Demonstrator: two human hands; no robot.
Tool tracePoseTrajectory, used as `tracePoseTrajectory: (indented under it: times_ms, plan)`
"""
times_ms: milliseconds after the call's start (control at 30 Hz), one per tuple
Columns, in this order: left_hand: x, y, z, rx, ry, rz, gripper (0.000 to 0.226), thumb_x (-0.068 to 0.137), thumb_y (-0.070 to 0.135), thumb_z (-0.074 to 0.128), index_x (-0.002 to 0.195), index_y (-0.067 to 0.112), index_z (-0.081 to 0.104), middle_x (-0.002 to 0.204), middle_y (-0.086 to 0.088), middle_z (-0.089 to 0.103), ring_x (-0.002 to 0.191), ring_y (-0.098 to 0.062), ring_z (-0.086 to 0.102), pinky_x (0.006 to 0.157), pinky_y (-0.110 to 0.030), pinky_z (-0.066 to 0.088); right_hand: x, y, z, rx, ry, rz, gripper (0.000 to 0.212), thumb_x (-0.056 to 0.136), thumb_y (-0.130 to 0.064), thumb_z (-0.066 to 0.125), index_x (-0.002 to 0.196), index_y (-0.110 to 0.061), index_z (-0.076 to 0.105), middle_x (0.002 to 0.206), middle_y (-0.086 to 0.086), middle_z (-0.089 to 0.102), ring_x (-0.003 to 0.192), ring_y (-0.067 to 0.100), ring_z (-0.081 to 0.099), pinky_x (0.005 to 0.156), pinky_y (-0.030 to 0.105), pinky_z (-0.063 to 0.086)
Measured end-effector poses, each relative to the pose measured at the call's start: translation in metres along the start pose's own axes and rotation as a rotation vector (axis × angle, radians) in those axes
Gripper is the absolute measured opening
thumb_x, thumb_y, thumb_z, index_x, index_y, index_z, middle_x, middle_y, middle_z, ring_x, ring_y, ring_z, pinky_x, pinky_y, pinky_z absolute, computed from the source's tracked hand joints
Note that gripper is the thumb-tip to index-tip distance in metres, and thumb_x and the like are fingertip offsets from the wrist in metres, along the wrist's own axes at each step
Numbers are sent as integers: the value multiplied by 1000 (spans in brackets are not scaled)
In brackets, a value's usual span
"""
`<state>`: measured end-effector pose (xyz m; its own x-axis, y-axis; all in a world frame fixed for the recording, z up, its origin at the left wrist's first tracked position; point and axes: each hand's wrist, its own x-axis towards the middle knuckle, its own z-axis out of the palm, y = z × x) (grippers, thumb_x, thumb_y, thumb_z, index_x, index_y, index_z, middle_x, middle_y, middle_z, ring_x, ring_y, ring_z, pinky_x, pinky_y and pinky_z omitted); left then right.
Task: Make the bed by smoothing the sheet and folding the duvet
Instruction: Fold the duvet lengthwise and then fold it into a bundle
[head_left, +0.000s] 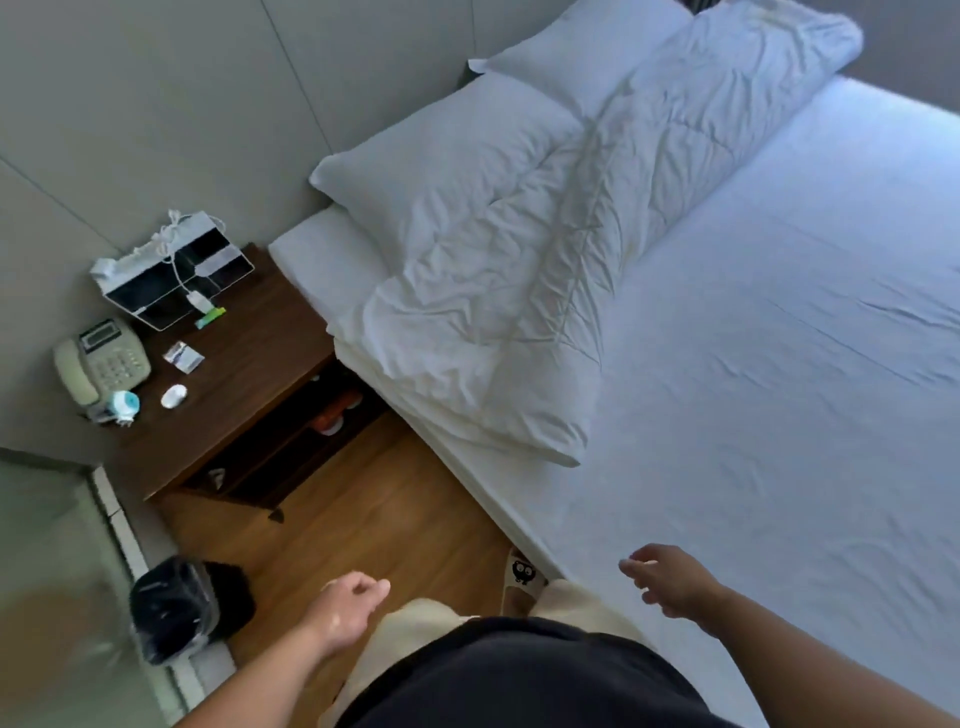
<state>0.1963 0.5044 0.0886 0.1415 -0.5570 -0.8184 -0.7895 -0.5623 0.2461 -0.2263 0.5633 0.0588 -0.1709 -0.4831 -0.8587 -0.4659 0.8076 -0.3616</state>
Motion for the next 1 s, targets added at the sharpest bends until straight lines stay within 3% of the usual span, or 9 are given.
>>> tracePoseTrajectory:
  times_ms: [167,300,400,500,633,733,800,900,1000]
  plan:
    - [59,90,-49,139,-92,87,29,89,54,57,93,27,67,99,2,65,82,-14,58,87,-44,55,30,-51,-37,150,83,12,35,96,-43,61,118,-16,63,104,2,70,87,18,71,77,33,58]
    - [108,171,-84,323,-166,180,33,92,57,52,107,30,64,118,3,64,102,-17,64,78,-33,50,59,-91,-45,218,154,39,42,94,-47,61,125,-19,61,121,3,67,96,17,69,90,38,56]
    - [149,230,-101,416,-243,265,42,94,55,52,120,24,62,122,1,63,107,-19,63,89,-35,53,77,-127,-40,253,190,69,47,91,-50,61,129,-22,59,125,1,67,105,18,67,94,37,53]
    - [187,281,-114,430,-347,284,33,95,50,53,113,23,61,118,-1,63,107,-21,63,97,-39,52,93,-166,-35,297,201,121,48,92,-50,61,131,-23,58,124,1,68,102,18,67,93,36,53]
    - [234,335,-128,416,-443,319,29,94,45,58,107,20,65,107,-5,67,92,-22,67,85,-35,53,117,-207,-32,389,232,222,49,89,-50,62,131,-23,58,122,0,68,104,18,66,96,37,51]
    - [270,369,-130,421,-475,322,33,92,50,60,110,22,64,108,-2,66,96,-21,67,90,-40,55,136,-230,-37,396,268,269,54,90,-48,63,138,-24,53,132,3,62,115,18,61,95,32,47]
    - [295,382,-120,368,-500,275,43,87,56,63,115,24,62,113,-1,64,101,-21,66,94,-43,56,156,-241,-40,370,312,267,62,90,-48,65,144,-24,47,142,6,54,125,21,56,97,32,46]
    - [327,394,-87,288,-517,269,81,67,72,69,132,26,52,126,2,58,112,-21,61,101,-45,51,190,-247,-42,356,415,234,80,85,-51,71,152,-26,35,154,3,40,139,20,42,112,36,37]
    - [344,397,-50,145,-508,254,98,66,70,75,145,27,38,134,1,52,118,-22,57,106,-43,47,224,-241,-37,398,468,201,103,76,-58,76,158,-26,22,161,-3,28,148,17,27,120,37,28]
